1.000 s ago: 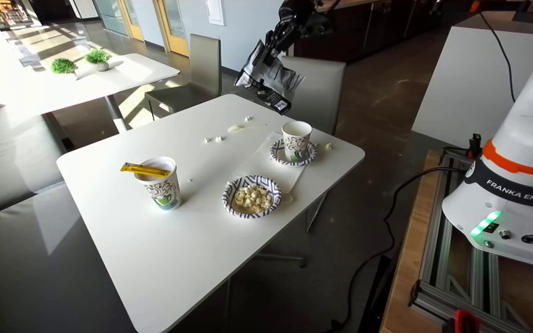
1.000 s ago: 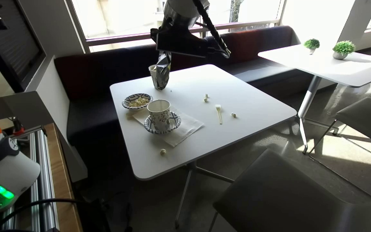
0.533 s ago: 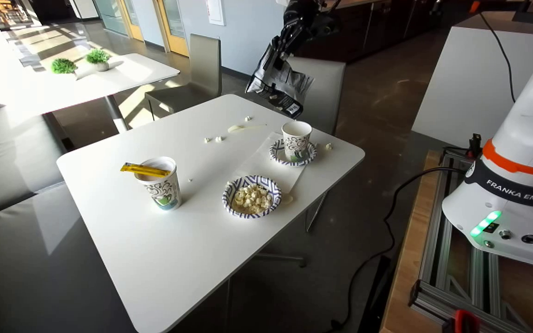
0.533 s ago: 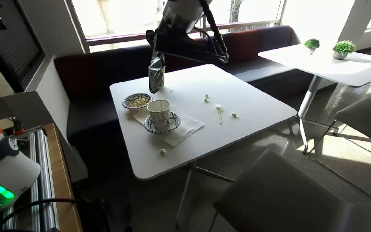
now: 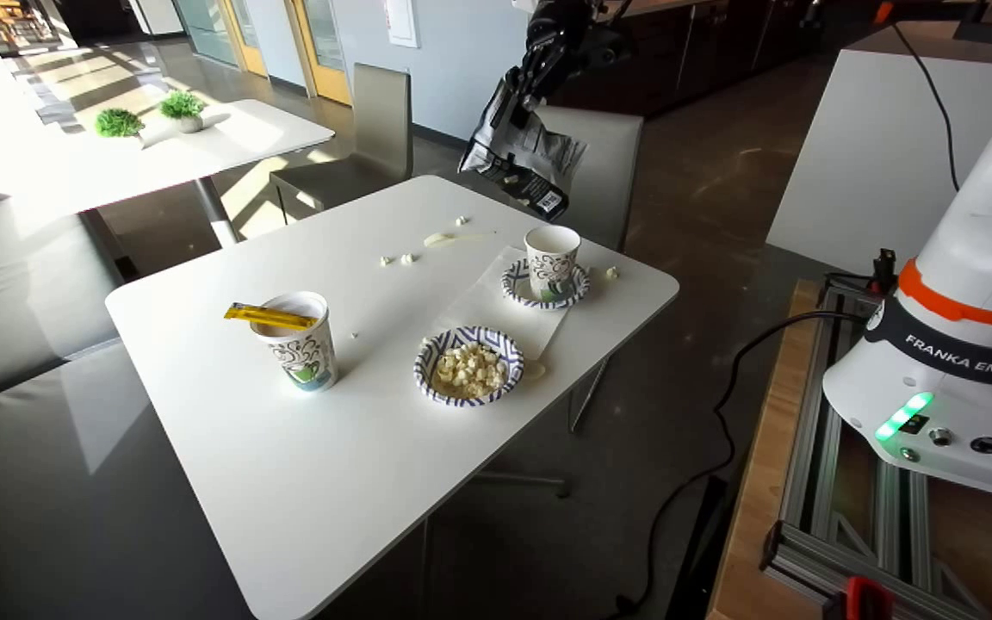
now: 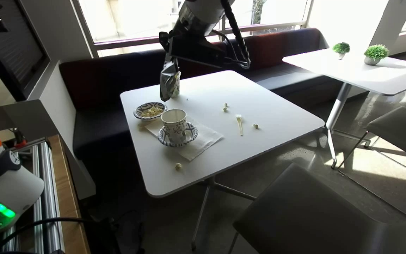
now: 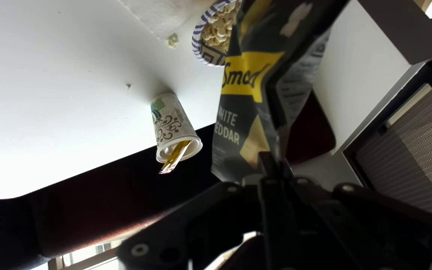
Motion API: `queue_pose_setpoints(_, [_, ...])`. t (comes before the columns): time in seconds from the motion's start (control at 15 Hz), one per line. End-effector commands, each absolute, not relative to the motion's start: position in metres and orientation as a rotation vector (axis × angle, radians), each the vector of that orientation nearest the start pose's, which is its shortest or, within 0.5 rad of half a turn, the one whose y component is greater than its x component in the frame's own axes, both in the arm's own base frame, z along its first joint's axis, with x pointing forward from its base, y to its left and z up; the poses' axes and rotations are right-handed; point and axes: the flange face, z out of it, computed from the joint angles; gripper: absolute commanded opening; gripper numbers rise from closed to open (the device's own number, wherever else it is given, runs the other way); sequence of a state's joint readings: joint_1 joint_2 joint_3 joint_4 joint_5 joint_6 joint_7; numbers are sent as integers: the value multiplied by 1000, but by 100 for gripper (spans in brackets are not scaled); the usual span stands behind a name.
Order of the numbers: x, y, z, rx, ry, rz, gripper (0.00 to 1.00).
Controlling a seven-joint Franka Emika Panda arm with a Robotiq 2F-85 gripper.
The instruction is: Pour the content in the snack package into the styrofoam cup
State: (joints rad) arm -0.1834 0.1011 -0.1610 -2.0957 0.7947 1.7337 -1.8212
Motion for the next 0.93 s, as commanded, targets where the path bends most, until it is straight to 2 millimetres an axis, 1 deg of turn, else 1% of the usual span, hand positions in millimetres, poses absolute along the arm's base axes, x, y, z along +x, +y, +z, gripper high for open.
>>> queue_pose_setpoints(0.0, [525,-121,361,-2004,-1345,-608,0])
queue_pose_setpoints(0.07, [520,-116,367,-1870,-1226,-562,0])
queue_pose_setpoints(0.13, [527,-118,359,-1975,-1315,-644,0])
queue_pose_setpoints(0.2, [524,-114,363,-1866,-1209,-593,0])
queue_pose_setpoints(0.27, [530,-115,356,-1948,-1273,-669,0])
queue_pose_setpoints(0.33, [529,-114,356,-1913,-1238,-642,0])
queue_pose_setpoints(0.4, [531,-115,354,-1954,-1278,-677,0])
queue_pose_setpoints(0.47, [537,-120,352,-1990,-1360,-709,0])
queue_pose_setpoints(0.53, [534,-118,355,-1945,-1246,-676,0])
queue_pose_setpoints(0.6, [542,-126,351,-2035,-1417,-729,0])
queue_pose_setpoints(0.67, [536,-122,357,-1922,-1259,-657,0])
queue_pose_setpoints(0.73, [544,-129,353,-2054,-1435,-747,0])
queue_pose_setpoints(0.8, [536,-124,361,-1913,-1271,-659,0])
queue_pose_setpoints(0.87, [543,-129,353,-2048,-1410,-723,0])
